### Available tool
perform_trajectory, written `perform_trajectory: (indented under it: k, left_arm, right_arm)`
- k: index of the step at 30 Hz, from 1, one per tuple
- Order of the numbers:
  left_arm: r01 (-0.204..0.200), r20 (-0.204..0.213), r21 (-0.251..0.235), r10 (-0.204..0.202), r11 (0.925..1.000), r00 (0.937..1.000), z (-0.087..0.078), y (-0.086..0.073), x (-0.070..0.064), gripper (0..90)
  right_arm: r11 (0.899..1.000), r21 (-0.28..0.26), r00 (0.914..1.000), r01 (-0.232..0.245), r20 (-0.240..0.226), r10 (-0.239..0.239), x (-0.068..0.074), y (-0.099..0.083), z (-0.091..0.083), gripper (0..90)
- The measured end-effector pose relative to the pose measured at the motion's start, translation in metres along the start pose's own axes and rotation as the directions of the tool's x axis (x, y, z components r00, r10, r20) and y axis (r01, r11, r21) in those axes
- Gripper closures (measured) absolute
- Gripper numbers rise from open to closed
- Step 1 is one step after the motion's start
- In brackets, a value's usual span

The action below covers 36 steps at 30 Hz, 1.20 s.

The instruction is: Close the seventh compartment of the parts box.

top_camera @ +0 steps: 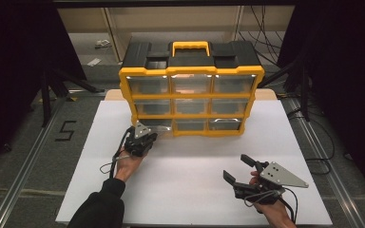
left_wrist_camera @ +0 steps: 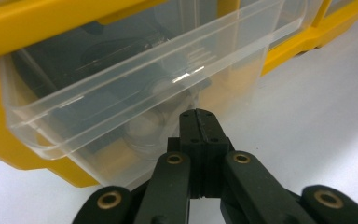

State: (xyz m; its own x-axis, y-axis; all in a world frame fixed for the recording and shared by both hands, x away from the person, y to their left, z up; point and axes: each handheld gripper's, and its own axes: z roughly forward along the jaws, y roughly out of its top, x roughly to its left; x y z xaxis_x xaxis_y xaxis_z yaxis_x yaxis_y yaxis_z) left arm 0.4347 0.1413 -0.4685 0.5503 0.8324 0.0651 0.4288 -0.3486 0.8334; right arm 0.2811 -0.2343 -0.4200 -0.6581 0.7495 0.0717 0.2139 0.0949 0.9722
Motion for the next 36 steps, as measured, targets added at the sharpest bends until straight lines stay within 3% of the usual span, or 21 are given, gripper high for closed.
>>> perform_trajectory:
  k: [36]
  left_arm:
    - [0.007, -0.038, -0.018, -0.008, 0.9998, 0.9992, 0.017, 0.006, 0.011, 89.9]
  right_arm:
    - [1.0, -0.007, 0.9999, -0.01, -0.001, 0.01, -0.001, 0.0, 0.0, 19.4]
